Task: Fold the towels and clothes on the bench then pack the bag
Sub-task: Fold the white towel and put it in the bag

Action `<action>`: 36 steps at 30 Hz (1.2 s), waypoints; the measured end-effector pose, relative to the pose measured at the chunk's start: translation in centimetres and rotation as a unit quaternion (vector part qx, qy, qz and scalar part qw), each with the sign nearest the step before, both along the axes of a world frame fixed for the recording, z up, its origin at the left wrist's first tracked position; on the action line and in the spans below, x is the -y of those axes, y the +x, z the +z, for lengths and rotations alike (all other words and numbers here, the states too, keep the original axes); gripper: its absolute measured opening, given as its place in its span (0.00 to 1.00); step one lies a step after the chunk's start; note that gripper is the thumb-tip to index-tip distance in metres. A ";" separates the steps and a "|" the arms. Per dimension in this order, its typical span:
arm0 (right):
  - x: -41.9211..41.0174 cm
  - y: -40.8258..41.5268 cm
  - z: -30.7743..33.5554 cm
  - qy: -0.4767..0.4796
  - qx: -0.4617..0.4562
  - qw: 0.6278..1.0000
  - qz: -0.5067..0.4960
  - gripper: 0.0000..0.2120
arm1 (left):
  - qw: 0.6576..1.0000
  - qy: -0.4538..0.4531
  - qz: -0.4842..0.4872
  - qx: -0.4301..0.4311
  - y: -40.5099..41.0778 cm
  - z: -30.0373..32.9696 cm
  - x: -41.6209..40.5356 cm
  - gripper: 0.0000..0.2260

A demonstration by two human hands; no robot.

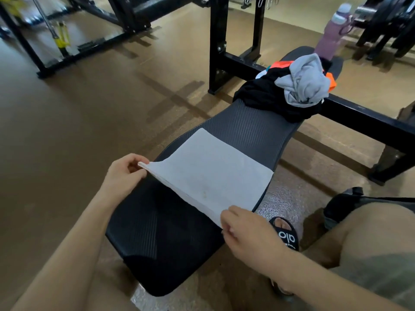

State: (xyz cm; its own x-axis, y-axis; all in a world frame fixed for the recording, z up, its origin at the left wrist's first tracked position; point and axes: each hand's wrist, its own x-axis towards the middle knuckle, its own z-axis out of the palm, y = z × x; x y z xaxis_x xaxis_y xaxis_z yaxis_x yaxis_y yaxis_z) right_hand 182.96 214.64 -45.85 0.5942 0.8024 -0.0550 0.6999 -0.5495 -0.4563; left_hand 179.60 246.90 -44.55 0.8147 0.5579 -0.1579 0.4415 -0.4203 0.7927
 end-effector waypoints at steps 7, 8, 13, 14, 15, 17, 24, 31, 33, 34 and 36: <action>2.9 8.5 0.4 0.078 -0.136 0.972 -0.178 0.11 | 0.977 0.152 -0.142 -0.045 10.4 2.1 0.2 0.05; 3.2 9.9 0.1 0.077 -0.153 0.966 -0.193 0.10 | 0.973 0.161 -0.153 -0.058 11.9 1.8 0.4 0.06; 3.7 16.7 -2.0 0.048 -0.245 0.941 -0.230 0.08 | 0.971 0.121 -0.170 -0.116 17.9 -0.8 1.1 0.06; 3.6 17.7 -2.4 0.025 -0.252 0.940 -0.228 0.06 | 0.971 0.119 -0.166 -0.123 18.6 -1.4 1.4 0.06; 3.5 18.5 -2.8 -0.001 -0.254 0.942 -0.220 0.05 | 0.972 0.119 -0.161 -0.126 19.3 -2.0 1.6 0.06; 3.3 19.7 -3.7 -0.043 -0.260 0.942 -0.206 0.03 | 0.973 0.120 -0.150 -0.130 20.3 -3.2 2.1 0.06; 3.3 21.3 -4.7 -0.120 -0.251 0.945 -0.170 0.04 | 0.964 0.186 -0.129 -0.140 20.9 -5.8 3.3 0.09; 3.1 21.3 -3.7 -0.121 -0.255 0.946 -0.158 0.06 | 0.961 0.231 -0.122 -0.095 20.2 -7.1 3.8 0.08; 3.3 21.2 -3.5 -0.115 -0.255 0.947 -0.156 0.06 | 0.960 0.246 -0.108 -0.084 20.0 -7.5 4.0 0.07; 3.4 21.1 -3.5 -0.117 -0.249 0.949 -0.156 0.06 | 0.959 0.253 -0.101 -0.080 20.0 -7.8 4.1 0.07; 3.4 21.0 -3.6 -0.129 -0.231 0.952 -0.155 0.06 | 0.956 0.269 -0.085 -0.076 20.0 -8.2 4.4 0.07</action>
